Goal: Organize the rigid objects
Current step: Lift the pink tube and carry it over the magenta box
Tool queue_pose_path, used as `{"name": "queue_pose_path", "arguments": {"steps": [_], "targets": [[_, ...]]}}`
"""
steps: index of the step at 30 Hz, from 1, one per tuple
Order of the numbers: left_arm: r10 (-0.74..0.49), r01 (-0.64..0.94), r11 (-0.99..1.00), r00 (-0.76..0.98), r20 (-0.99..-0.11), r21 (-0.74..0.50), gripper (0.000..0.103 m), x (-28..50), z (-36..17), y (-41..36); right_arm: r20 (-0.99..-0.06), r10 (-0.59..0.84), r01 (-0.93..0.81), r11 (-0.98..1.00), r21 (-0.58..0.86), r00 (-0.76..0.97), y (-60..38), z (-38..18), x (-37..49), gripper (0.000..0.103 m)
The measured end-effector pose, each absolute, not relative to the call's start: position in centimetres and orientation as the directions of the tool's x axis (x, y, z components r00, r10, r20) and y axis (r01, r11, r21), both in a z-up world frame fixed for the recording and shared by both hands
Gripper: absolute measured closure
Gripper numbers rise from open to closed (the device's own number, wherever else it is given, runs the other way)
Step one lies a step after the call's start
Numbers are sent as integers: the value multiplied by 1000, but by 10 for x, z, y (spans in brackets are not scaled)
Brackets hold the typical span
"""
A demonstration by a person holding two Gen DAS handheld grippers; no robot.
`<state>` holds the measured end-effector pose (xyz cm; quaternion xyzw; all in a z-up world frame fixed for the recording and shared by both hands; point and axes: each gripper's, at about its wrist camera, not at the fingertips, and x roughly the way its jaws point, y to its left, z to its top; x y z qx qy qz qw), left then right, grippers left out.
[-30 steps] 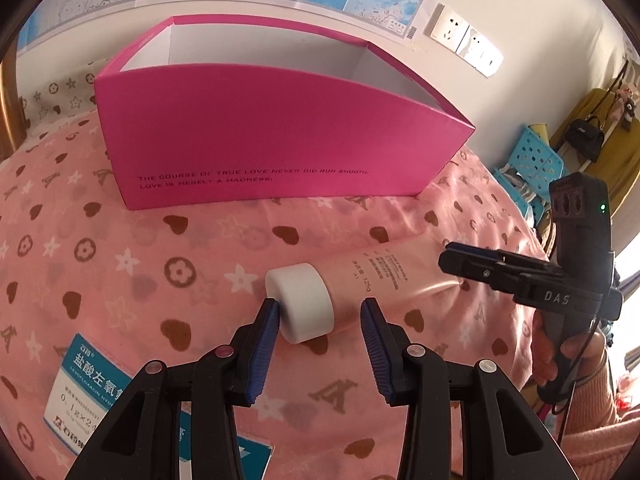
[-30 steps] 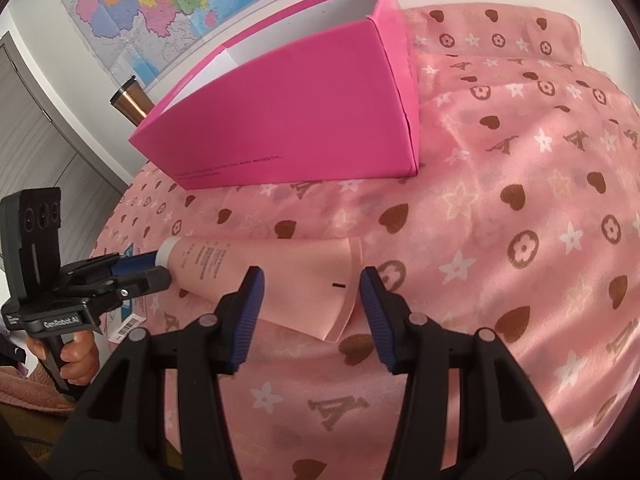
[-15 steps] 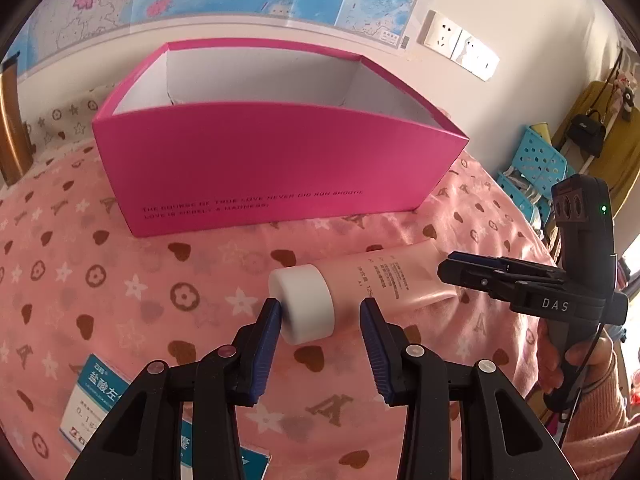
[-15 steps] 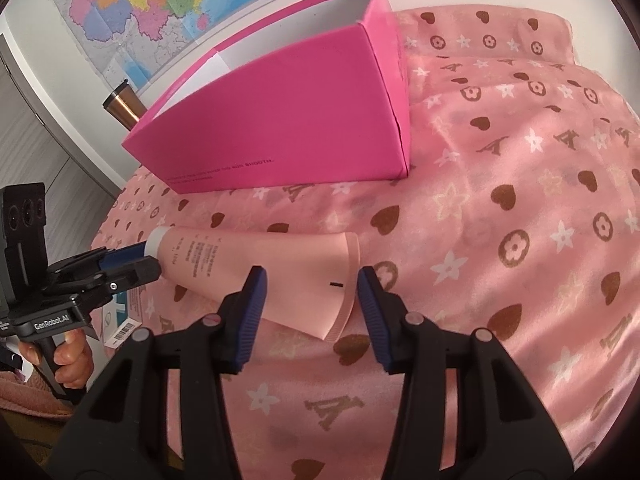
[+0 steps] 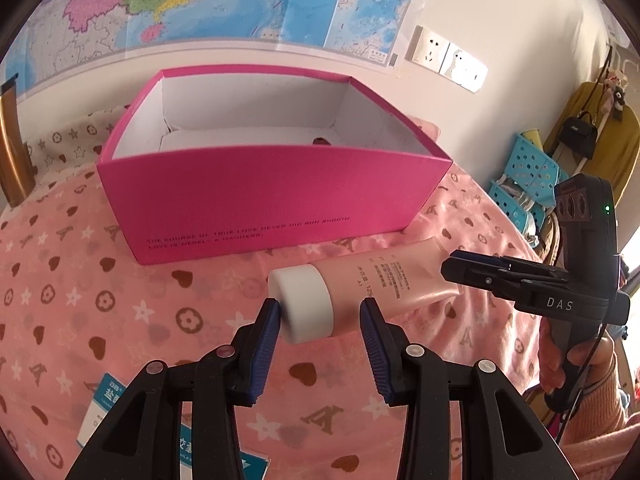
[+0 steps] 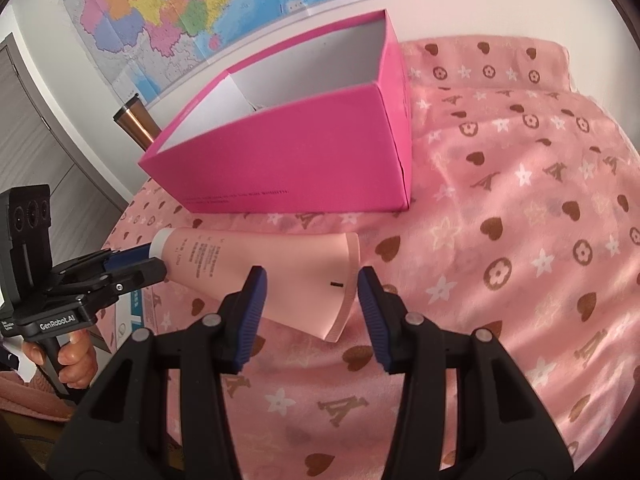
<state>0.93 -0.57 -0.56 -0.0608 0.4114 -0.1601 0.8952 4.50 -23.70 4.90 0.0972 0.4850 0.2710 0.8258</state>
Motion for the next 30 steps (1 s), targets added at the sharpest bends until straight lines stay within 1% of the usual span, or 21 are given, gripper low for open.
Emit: {"name": "queue_pose_path", "arguments": {"steps": [30], "targets": [[-341, 275, 939, 671, -658, -205, 62, 12, 27, -14, -711, 539, -375, 838, 397, 452, -242, 77, 50, 53]]}}
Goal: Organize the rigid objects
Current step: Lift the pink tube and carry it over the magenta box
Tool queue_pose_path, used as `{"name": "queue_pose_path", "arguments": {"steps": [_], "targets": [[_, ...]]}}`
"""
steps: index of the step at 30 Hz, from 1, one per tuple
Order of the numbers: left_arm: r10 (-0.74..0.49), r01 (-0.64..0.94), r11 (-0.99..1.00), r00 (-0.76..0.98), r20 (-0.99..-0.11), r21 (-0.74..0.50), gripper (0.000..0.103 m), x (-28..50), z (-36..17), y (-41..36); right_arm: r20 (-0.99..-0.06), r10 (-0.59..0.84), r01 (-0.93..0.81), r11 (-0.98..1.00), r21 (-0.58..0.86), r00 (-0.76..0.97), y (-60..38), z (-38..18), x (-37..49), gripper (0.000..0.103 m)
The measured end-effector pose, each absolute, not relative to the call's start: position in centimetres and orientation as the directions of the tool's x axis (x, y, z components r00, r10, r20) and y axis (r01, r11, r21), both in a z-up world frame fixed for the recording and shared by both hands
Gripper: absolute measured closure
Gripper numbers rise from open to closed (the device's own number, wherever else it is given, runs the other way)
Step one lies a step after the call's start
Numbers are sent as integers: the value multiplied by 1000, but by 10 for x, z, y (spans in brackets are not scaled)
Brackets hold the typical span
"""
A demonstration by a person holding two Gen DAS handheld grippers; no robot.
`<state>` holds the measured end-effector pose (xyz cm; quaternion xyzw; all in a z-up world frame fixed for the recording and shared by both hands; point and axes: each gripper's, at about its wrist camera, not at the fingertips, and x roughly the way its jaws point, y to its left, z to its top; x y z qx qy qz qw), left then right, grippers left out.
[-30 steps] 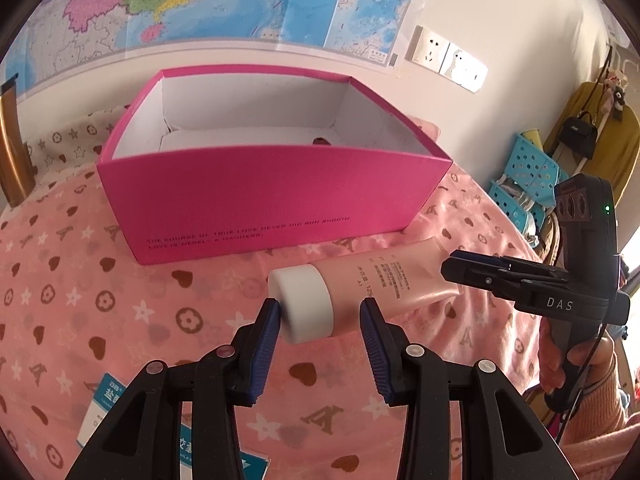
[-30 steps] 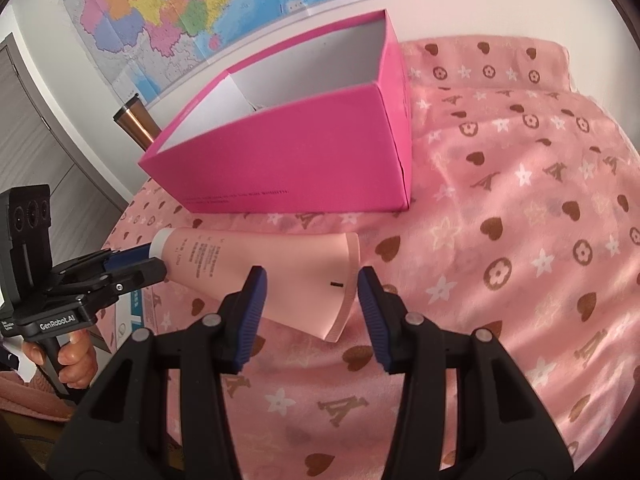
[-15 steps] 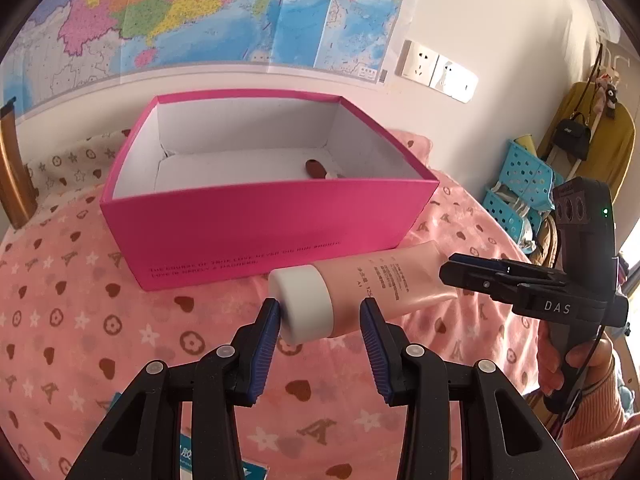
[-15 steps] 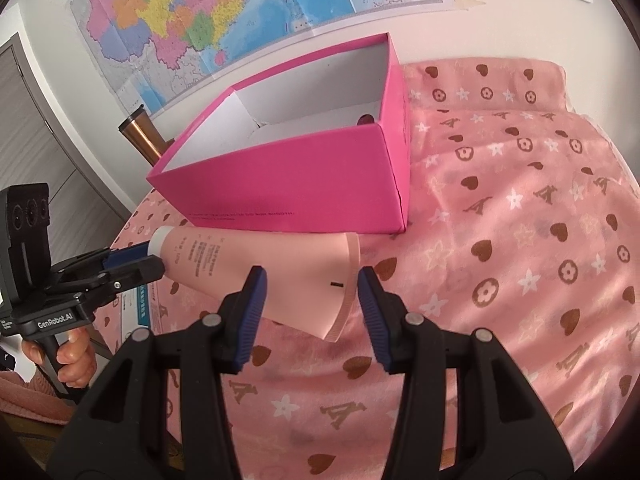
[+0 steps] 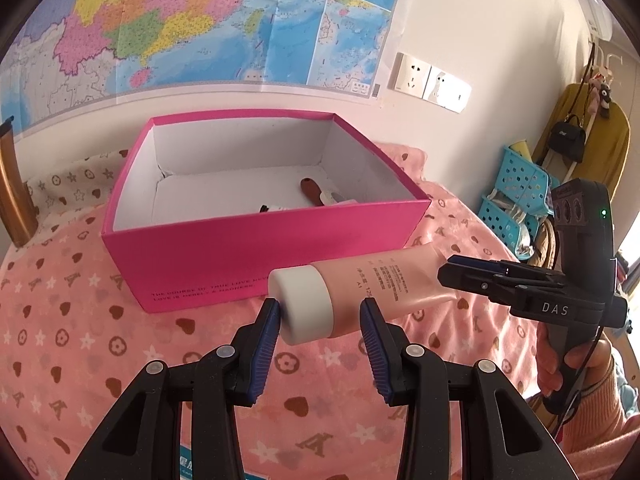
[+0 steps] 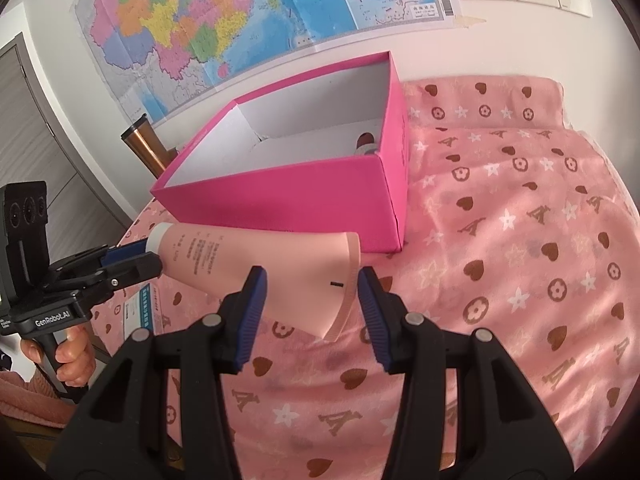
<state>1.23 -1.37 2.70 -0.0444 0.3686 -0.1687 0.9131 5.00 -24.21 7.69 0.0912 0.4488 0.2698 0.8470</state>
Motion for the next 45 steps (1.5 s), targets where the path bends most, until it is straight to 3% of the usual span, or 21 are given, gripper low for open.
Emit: {"name": "queue_pose_path", "arguments": {"steps": [45], "targets": [[-336, 279, 942, 729, -597, -188, 61, 27, 52, -10, -667, 538, -414, 838, 355, 516, -239, 107, 67, 52]]}}
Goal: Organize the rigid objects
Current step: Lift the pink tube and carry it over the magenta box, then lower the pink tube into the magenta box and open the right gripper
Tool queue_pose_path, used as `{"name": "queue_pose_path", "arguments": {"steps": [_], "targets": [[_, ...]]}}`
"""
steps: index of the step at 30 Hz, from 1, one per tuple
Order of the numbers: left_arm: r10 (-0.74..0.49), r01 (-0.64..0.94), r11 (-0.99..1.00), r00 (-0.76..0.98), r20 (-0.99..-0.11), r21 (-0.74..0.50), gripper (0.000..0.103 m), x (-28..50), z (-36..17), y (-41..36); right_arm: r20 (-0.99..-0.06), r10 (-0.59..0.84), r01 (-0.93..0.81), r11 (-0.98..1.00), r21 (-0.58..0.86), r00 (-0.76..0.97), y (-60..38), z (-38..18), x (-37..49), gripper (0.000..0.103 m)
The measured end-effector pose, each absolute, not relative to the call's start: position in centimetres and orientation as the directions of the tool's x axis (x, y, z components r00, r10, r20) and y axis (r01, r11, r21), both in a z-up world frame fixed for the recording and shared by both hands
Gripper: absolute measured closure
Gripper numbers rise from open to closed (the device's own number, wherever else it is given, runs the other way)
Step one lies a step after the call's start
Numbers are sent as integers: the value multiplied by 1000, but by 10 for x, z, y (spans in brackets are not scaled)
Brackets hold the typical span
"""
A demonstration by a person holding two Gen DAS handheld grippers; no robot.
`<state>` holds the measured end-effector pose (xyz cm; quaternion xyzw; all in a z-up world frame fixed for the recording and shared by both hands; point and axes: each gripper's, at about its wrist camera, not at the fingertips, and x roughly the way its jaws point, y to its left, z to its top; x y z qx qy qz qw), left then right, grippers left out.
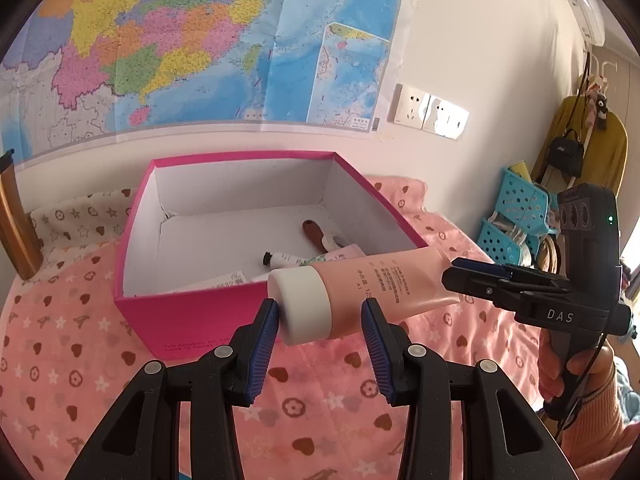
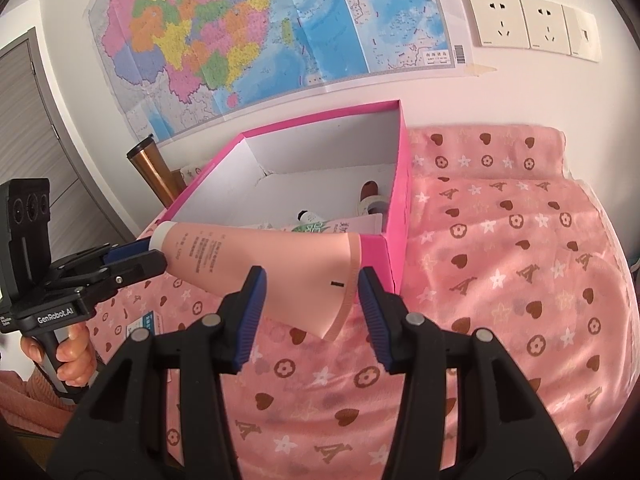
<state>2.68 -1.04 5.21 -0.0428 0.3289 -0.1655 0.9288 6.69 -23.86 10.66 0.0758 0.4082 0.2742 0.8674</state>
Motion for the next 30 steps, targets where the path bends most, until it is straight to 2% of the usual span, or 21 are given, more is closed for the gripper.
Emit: {"name": "queue_pose_path", "arguments": {"steps": [13, 30], "targets": [[-336, 270, 942, 742, -580, -200, 61, 44, 59, -6, -659, 526, -431, 843, 321, 537, -233, 115, 83, 52], [-318, 248, 948, 728, -608, -199, 61, 78, 50, -8, -673, 504, -421, 855, 302, 542, -229, 113, 116, 52]]}}
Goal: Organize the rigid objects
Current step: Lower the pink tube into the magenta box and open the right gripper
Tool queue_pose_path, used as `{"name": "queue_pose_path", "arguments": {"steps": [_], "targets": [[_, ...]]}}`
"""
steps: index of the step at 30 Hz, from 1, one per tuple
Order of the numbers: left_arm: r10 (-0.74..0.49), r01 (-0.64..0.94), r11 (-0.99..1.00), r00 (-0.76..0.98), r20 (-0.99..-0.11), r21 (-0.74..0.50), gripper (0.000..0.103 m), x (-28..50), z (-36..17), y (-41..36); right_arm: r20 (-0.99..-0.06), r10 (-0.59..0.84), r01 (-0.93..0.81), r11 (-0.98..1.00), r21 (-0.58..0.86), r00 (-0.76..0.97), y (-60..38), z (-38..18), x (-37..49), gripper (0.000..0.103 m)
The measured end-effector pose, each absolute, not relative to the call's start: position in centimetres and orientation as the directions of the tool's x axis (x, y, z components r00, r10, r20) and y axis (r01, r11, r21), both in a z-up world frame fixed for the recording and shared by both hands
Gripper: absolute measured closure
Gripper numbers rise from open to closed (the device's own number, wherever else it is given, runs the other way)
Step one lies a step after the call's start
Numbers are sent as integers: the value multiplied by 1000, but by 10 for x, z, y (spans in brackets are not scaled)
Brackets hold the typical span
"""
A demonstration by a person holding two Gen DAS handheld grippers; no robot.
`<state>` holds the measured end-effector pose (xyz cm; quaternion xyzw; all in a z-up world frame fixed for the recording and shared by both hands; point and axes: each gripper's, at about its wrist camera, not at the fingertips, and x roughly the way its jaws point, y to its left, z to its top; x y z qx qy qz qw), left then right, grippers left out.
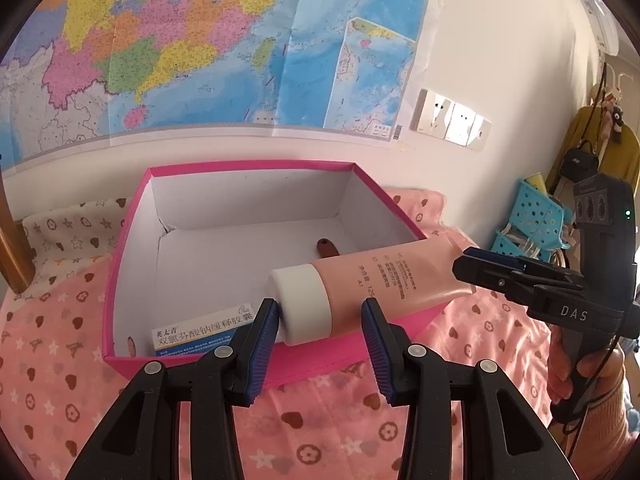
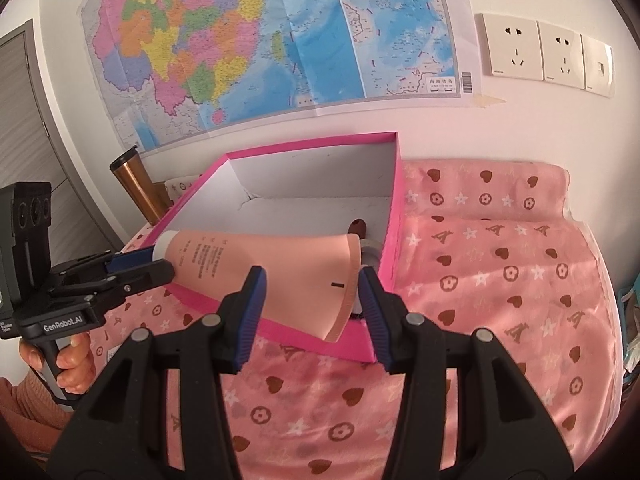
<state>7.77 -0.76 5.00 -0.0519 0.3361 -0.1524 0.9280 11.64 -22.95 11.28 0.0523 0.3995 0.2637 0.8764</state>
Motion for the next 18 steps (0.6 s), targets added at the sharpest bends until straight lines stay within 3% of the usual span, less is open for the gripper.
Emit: {"name": "queue_pose_path", "arguments": {"steps": [18], "targets": [[-310, 224, 951, 700, -644, -214, 61, 107, 36, -2, -715, 466, -412, 871, 268, 521, -219, 98, 142, 52]]}}
